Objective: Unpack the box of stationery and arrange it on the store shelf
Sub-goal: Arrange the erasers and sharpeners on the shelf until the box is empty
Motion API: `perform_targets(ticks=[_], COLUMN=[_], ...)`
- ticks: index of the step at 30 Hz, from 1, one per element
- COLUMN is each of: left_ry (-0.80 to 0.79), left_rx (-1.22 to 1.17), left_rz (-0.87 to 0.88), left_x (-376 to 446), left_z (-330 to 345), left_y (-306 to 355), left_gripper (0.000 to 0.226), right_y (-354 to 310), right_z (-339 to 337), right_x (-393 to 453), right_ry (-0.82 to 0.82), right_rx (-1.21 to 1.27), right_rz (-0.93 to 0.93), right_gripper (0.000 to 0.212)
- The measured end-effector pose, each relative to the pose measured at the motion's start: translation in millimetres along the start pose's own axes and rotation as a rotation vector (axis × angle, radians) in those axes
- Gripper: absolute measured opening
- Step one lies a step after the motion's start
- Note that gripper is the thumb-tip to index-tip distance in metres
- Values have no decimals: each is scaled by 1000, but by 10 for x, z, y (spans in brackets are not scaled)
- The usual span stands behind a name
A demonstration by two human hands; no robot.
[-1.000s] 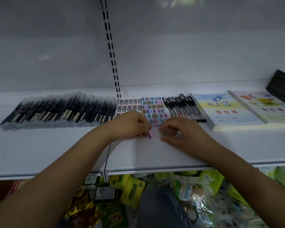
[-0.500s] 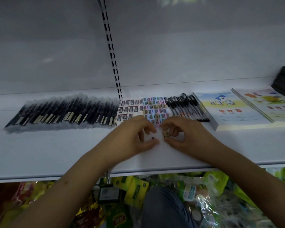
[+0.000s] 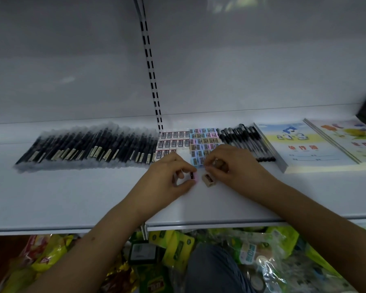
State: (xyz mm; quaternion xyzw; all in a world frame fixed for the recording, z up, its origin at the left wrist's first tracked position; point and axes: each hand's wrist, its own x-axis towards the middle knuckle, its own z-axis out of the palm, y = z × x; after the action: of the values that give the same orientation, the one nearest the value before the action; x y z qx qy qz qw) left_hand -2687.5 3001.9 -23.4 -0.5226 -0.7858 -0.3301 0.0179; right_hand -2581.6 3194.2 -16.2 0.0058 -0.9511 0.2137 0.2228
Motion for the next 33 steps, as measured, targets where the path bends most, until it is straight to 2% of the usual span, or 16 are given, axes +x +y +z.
perform_targets(ticks=[3,5,8,13,21,25,28,30,33], left_ry=[38,45,36,38,31,30,128,231,380], left_rx=[-10,24,41,13,-21,-23,20,89,271], left_rz=[-12,8,15,24,-4,-51,-107,-175,-346], left_x=[-20,-28,12,95,124,-50,-436,-832,-1676], left_z=[5,4,10,30,71,-56,-317,-561,-1007], left_y=[-4,-15,-19,-34,-62,-39,-95,-190,-403], left_gripper=[31,24,14,13,19,31,32,33,35], right_y=[10,4,19,34,10,-71,-262,-521,-1167], right_z=[-53,-88,-63,28,102,19,11,113,513], right_x=[-84,-157,-166,-2,-42,-103,6,186,486], right_ry=[23,-29,-62,-69,-30,83,177,166,144], right_rx=[10,24,15,28,-19,-26,24,56,172], right_rz=[-47,-73,-56,56,59,75,73,44,-115], right_gripper=[15,21,21,16,19,23,18,22,33])
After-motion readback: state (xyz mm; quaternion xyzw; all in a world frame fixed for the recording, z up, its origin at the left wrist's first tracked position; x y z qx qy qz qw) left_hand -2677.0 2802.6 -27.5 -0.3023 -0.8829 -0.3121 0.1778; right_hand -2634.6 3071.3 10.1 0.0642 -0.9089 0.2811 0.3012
